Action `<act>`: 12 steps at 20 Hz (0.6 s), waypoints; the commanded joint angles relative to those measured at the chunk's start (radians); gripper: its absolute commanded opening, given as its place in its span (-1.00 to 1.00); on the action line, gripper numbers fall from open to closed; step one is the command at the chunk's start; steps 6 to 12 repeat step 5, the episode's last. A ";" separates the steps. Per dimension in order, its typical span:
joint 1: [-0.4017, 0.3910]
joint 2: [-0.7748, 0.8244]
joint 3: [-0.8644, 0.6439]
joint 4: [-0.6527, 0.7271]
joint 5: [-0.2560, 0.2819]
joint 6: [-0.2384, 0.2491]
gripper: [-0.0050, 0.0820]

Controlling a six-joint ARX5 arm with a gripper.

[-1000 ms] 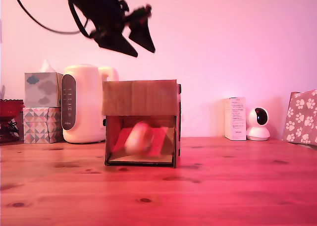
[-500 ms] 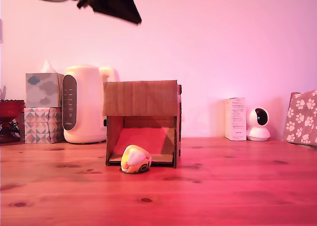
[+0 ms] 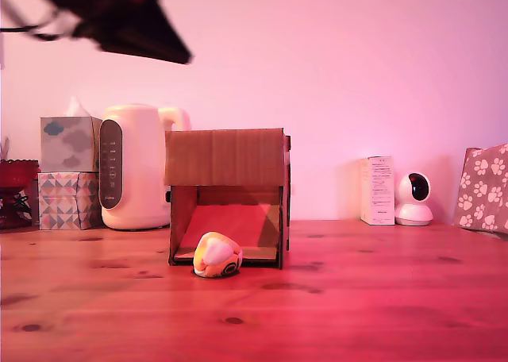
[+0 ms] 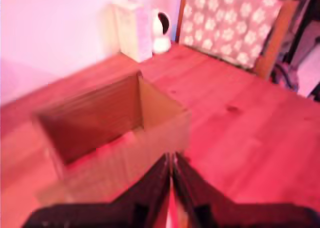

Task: Drop the footbag into the cardboard dice tower

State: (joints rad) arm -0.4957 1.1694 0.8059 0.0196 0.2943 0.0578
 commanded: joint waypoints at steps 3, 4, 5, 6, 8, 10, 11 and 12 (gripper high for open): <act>0.034 -0.130 -0.160 0.027 -0.020 -0.050 -0.94; 0.043 -0.168 -0.196 0.021 -0.020 -0.061 -0.94; 0.050 -0.205 -0.224 0.008 -0.022 -0.062 -0.94; 0.050 -0.205 -0.224 0.008 -0.022 -0.062 -0.94; 0.050 -0.205 -0.224 0.008 -0.022 -0.062 -0.94; 0.050 -0.205 -0.224 0.008 -0.022 -0.062 -0.94; 0.050 -0.205 -0.224 0.008 -0.022 -0.062 -0.94; 0.050 -0.205 -0.224 0.008 -0.022 -0.062 -0.94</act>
